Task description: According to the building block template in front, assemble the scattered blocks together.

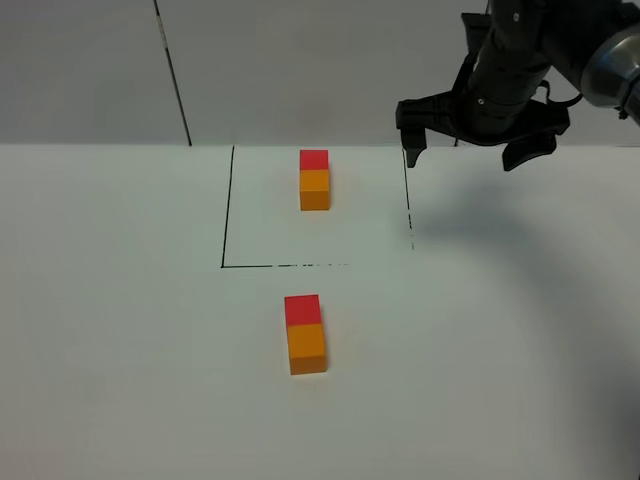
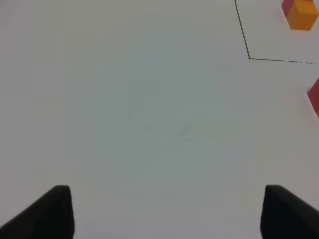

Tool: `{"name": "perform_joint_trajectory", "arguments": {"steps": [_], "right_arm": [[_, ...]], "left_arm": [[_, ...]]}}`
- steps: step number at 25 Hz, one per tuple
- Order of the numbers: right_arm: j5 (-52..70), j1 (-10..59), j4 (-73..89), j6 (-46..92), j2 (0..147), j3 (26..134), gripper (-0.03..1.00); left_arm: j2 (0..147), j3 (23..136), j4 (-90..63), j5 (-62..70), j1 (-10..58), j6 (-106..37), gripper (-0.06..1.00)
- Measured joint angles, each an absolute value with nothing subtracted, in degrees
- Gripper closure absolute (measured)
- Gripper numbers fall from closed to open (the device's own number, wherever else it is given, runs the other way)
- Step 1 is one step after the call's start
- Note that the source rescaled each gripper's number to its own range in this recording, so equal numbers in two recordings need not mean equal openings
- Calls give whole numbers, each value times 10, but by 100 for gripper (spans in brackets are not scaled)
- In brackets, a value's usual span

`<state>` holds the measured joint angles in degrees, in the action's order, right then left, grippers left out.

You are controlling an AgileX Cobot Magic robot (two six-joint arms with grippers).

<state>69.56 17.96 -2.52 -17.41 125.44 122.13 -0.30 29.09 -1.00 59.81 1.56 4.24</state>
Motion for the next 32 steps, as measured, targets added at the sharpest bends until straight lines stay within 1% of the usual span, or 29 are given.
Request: {"name": "perform_joint_trajectory", "arguments": {"steps": [5, 10, 16, 23, 29, 32], "right_arm": [[695, 129, 0, -160, 1230, 1211, -3], [693, 89, 0, -155, 1163, 1135, -3], [622, 72, -19, -154, 1025, 960, -3], [546, 72, -45, -154, 815, 719, -3], [528, 72, -89, -181, 625, 527, -3], [524, 72, -115, -185, 538, 454, -3]], "left_arm": [[-3, 291, -10, 598, 16, 42, 33], [-3, 291, -10, 598, 16, 42, 33], [-3, 291, -10, 598, 16, 42, 33], [-3, 291, -10, 598, 16, 42, 33], [-3, 291, -10, 598, 16, 42, 33], [-3, 291, -10, 598, 16, 42, 33]]}}
